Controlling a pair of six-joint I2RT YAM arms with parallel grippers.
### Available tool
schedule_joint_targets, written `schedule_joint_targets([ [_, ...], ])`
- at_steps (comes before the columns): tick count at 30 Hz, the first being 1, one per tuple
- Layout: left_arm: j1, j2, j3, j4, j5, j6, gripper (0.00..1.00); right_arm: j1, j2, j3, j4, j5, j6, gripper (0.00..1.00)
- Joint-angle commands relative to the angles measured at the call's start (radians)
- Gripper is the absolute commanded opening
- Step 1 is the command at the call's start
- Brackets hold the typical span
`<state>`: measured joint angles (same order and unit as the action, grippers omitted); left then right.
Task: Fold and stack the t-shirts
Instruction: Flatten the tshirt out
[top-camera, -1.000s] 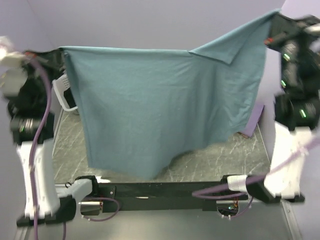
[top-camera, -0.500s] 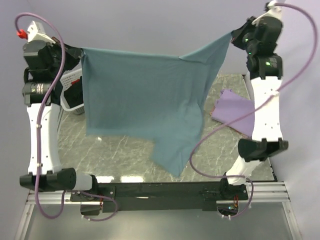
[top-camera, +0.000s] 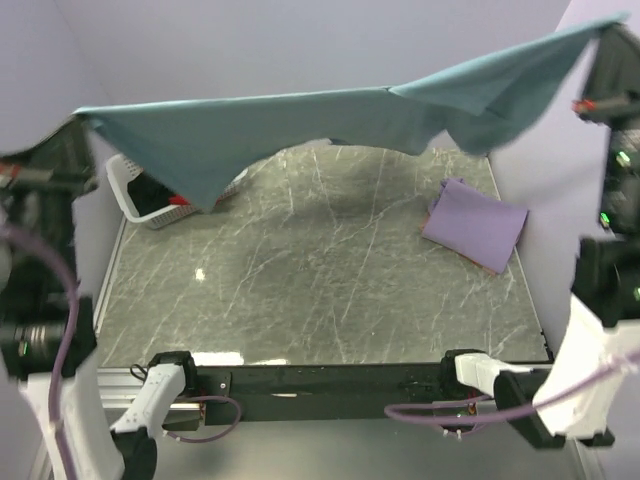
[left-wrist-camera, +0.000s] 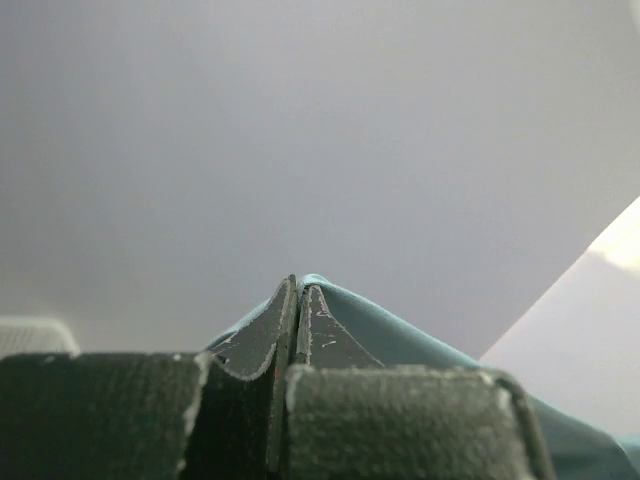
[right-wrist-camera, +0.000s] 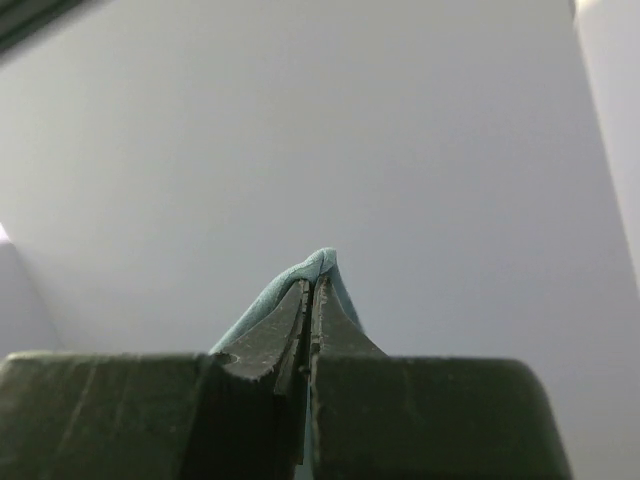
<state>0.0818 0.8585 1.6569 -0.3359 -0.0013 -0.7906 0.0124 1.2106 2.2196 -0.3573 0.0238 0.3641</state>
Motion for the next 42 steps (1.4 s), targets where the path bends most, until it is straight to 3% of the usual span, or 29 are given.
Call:
schedule_joint_targets([
  [1, 0.004, -0.088, 0.000, 0.077, -0.170, 0.010, 0.00, -0.006, -0.045, 0.002, 0.148, 0.057, -0.050, 0.00],
  [8, 0.003, -0.151, 0.037, -0.044, -0.233, 0.007, 0.00, -0.008, -0.057, 0.089, 0.196, 0.082, -0.063, 0.00],
  [13, 0.003, -0.122, -0.037, -0.138, -0.246, -0.015, 0.00, -0.006, 0.016, 0.049, 0.207, 0.091, -0.074, 0.00],
  [17, 0.004, -0.070, -0.202, -0.209, -0.223, -0.015, 0.00, -0.006, 0.127, -0.061, 0.158, 0.056, -0.054, 0.00],
  [24, 0.004, 0.049, -0.532, -0.074, -0.097, 0.027, 0.00, -0.008, 0.348, -0.281, 0.195, -0.021, -0.034, 0.00],
  [26, 0.003, 0.117, -0.589, -0.019, -0.083, 0.043, 0.07, 0.001, 0.455, -0.278, 0.189, -0.045, -0.048, 0.00],
  [27, 0.004, 0.141, -0.600, 0.004, -0.062, 0.062, 0.16, 0.006, 0.495, -0.267, 0.182, -0.050, -0.059, 0.00],
  [28, 0.004, 0.166, -0.606, 0.015, -0.057, 0.065, 0.29, 0.011, 0.579, -0.250, 0.152, -0.056, -0.074, 0.11],
  [29, 0.003, 0.221, -0.597, 0.027, -0.051, 0.071, 0.51, 0.012, 0.624, -0.186, 0.124, -0.064, -0.073, 0.29],
  [30, 0.004, 0.246, -0.589, 0.032, -0.046, 0.086, 0.59, 0.012, 0.670, -0.142, 0.086, -0.080, -0.073, 0.52],
  [31, 0.003, 0.292, -0.560, 0.031, -0.025, 0.090, 0.68, 0.014, 0.751, -0.102, 0.010, -0.081, -0.076, 0.58],
  [33, 0.003, 0.327, -0.527, 0.012, -0.008, 0.100, 0.73, 0.014, 0.802, -0.023, -0.051, -0.088, -0.076, 0.68],
  [37, 0.001, 0.359, -0.458, -0.052, 0.044, 0.106, 0.77, 0.015, 0.727, -0.161, -0.039, -0.108, -0.070, 0.77],
  [42, -0.002, 0.364, -0.520, -0.142, 0.184, 0.076, 0.77, 0.041, 0.586, -0.429, -0.058, -0.166, -0.018, 0.78],
])
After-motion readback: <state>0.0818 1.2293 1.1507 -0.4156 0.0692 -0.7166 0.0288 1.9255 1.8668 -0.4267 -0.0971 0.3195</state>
